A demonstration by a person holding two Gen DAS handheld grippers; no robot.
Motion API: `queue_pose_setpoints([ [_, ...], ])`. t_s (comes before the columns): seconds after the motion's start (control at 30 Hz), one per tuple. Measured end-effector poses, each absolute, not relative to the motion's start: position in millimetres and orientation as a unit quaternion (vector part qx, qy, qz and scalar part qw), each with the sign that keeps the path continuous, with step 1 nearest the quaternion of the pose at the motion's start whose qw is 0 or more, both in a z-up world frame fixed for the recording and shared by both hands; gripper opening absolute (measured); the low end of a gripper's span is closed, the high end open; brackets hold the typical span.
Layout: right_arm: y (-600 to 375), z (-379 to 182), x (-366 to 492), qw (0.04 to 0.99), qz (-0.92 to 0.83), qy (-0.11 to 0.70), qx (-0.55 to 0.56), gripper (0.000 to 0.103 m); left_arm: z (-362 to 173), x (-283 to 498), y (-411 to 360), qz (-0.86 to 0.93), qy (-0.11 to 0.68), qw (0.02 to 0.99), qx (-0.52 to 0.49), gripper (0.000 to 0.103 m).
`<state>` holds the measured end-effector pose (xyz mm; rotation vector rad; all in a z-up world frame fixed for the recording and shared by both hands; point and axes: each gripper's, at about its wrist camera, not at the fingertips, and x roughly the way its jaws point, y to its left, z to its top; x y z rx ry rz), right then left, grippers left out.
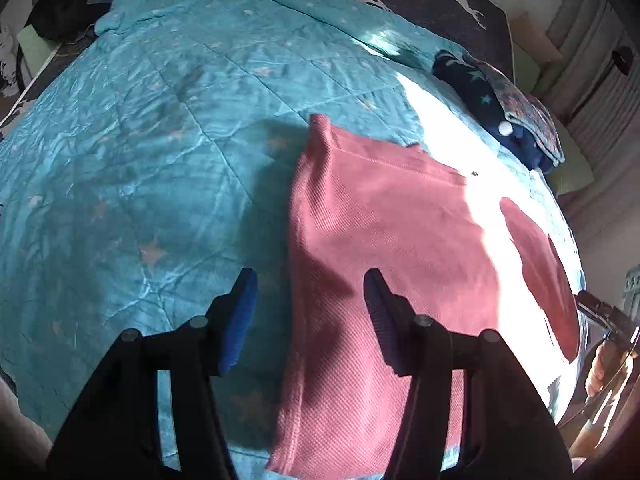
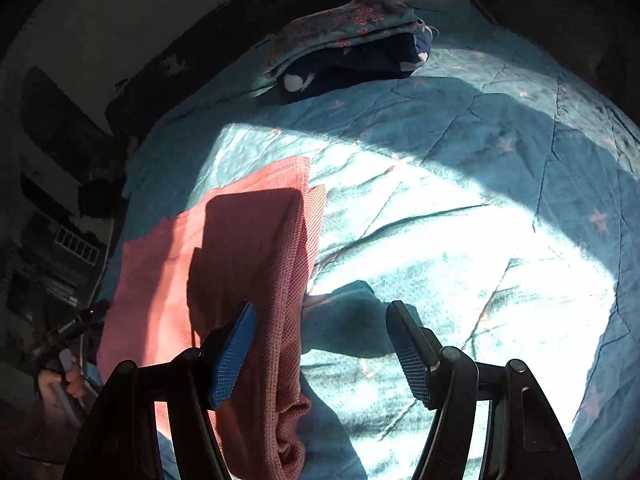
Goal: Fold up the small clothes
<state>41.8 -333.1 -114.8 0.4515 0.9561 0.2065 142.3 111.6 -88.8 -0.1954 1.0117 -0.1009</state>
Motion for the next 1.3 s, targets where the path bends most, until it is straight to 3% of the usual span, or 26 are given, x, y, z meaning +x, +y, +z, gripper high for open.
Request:
queue_pose_setpoints([
  [0.1, -320.6, -115.5, 39.2, 0.853, 0.136, 0.456, 0.215, 0.068, -108.9, 139.3, 104.2, -0.005, 0.499, 0.866, -0.025, 0.057],
  [0.2, -311.2, -132.0, 48.5, 0.849, 0.078, 0.497, 0.163, 0.016, -114.8, 131.6, 117.6, 0.045, 0.489, 0.871, -0.021, 0.054],
  [0.37, -310.2, -129.4, 41.0, 0.86, 0.067, 0.478, 0.166, 0.016, -106.7, 111.8, 132.6, 0.031, 0.484, 0.872, -0.07, 0.052],
  [0.43, -303.5, -120.2, 35.6, 0.87, 0.058, 0.47, 0.139, 0.022, -99.6, 103.3, 131.2, 0.024, 0.478, 0.875, -0.072, 0.052],
  [0.67, -290.5, -91.7, 9.9, 0.886, 0.093, 0.44, 0.112, 0.022, -95.7, 82.4, 128.3, -0.004, 0.481, 0.872, -0.093, 0.052],
  [0.97, -289.3, -104.4, -5.6, 0.882, 0.078, 0.455, 0.089, 0.028, -105.3, 65.0, 132.7, 0.014, 0.487, 0.867, -0.108, 0.053],
  [1.17, -254.5, -78.9, -5.8, 0.895, 0.1, 0.433, 0.024, 0.029, -105.5, 58.9, 133.0, 0.006, 0.483, 0.867, -0.123, 0.054],
  [1.3, -217.3, -73.2, -4.2, 0.894, 0.14, 0.425, -0.013, 0.036, -106.1, 54.3, 139.5, -0.001, 0.478, 0.868, -0.132, 0.058],
])
